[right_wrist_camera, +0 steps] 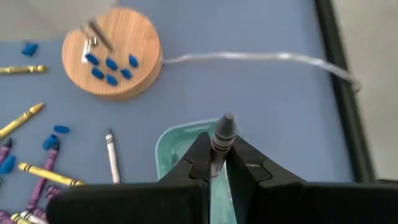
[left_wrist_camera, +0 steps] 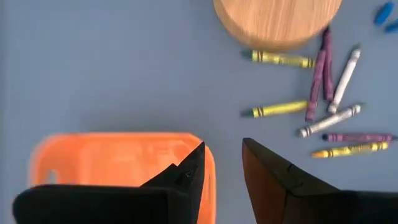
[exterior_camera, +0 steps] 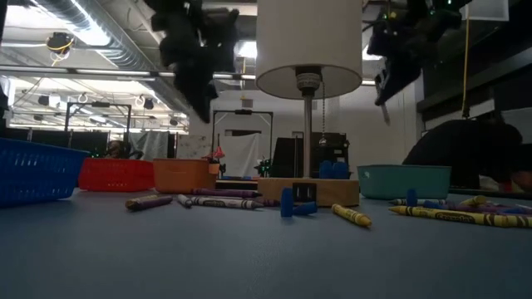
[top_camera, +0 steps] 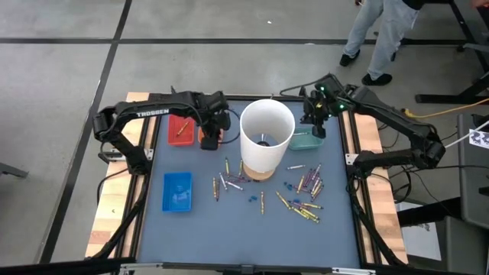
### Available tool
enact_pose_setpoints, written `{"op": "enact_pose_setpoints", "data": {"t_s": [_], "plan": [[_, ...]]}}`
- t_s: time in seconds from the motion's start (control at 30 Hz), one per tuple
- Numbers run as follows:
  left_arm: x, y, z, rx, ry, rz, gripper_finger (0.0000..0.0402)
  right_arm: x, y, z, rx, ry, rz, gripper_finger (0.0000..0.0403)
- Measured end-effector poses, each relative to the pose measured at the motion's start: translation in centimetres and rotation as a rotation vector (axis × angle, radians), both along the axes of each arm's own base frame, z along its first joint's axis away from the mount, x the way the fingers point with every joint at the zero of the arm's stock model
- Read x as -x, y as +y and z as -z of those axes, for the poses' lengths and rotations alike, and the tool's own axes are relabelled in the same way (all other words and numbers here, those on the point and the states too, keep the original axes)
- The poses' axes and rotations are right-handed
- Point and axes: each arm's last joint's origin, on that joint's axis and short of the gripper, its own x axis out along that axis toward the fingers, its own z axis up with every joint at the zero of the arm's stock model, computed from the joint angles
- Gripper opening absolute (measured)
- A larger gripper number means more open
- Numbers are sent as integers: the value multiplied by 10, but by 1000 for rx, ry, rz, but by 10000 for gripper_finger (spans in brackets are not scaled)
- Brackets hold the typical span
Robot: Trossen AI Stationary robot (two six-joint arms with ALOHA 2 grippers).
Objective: Sort crayons
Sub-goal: Put the gray crayon into the green bin
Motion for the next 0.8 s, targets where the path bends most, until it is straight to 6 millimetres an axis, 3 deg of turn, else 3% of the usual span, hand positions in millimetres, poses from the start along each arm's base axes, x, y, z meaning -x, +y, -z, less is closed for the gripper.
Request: {"op": "enact_pose_setpoints", "data": {"t_s": [0.23,0.4,0.8], "plan": [[12,-15,38,79,114,-65,92,3,2,39,-39,46,0,26],[15,-30,54,119,163,-113,92,2,2,53,-27,33,-1,26],[9,-64,59,94,213,-183,92,4,3,64,-34,41,-1,26]]}}
